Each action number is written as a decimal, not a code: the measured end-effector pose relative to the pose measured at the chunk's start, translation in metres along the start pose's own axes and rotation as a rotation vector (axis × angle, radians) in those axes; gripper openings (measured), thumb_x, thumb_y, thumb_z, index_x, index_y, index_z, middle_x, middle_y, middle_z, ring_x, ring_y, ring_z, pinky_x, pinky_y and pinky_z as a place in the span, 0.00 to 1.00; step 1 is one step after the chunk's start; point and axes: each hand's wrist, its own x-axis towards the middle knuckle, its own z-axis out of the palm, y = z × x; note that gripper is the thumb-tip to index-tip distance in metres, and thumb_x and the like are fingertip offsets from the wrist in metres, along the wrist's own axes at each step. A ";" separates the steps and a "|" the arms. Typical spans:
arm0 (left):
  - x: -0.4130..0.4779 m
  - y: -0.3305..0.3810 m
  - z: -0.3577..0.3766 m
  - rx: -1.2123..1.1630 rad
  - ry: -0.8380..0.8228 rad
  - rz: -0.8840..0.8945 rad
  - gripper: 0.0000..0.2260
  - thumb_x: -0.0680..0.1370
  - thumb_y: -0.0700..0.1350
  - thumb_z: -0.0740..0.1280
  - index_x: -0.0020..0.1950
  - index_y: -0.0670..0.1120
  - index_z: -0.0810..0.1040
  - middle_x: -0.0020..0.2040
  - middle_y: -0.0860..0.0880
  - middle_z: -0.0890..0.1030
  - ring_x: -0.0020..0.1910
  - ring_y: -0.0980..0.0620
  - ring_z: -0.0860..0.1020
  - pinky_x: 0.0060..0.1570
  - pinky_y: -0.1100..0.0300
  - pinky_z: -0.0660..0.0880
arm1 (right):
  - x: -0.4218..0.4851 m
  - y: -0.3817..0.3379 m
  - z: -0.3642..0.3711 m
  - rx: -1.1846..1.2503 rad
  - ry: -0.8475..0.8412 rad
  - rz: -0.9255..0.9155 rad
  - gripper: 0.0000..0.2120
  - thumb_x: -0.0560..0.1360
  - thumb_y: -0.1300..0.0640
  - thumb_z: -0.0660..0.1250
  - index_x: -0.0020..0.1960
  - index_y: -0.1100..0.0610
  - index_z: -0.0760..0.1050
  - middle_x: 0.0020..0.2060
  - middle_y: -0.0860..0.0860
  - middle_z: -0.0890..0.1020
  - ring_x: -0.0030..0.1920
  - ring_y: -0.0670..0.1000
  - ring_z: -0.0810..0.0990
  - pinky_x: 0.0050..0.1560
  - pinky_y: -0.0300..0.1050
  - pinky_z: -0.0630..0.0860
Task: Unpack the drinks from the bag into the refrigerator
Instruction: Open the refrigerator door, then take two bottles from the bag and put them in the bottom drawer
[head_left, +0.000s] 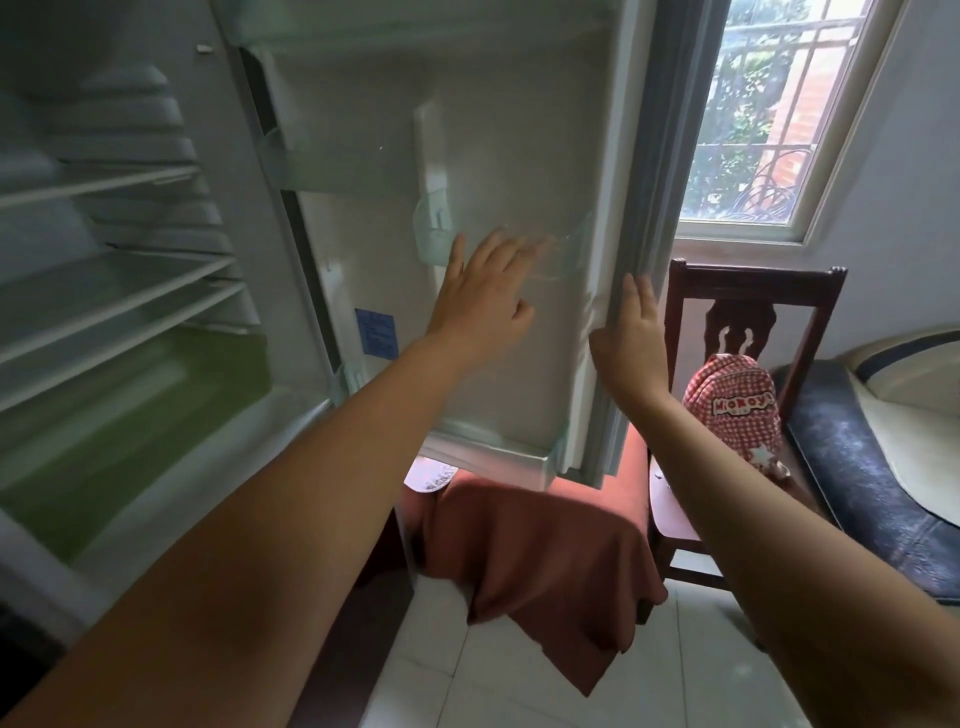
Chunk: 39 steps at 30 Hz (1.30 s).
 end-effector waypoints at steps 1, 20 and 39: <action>-0.007 -0.002 -0.003 -0.005 0.012 -0.013 0.27 0.75 0.41 0.60 0.73 0.50 0.58 0.74 0.50 0.62 0.75 0.50 0.54 0.73 0.46 0.42 | -0.008 -0.005 0.001 0.009 0.042 -0.038 0.30 0.71 0.67 0.58 0.72 0.62 0.55 0.74 0.59 0.56 0.74 0.59 0.54 0.73 0.52 0.55; -0.362 -0.091 -0.075 0.072 0.027 -0.597 0.17 0.73 0.47 0.57 0.55 0.42 0.78 0.53 0.43 0.81 0.53 0.41 0.77 0.55 0.58 0.64 | -0.244 -0.116 0.076 0.166 -0.420 -0.419 0.25 0.73 0.52 0.54 0.66 0.62 0.67 0.64 0.60 0.73 0.65 0.59 0.70 0.66 0.42 0.59; -0.499 -0.029 -0.027 -0.150 -0.008 -1.165 0.19 0.74 0.47 0.58 0.61 0.40 0.75 0.59 0.39 0.77 0.58 0.41 0.75 0.57 0.54 0.70 | -0.336 -0.066 0.112 0.216 -0.793 -0.479 0.20 0.74 0.52 0.57 0.63 0.59 0.70 0.56 0.58 0.78 0.56 0.59 0.76 0.57 0.50 0.72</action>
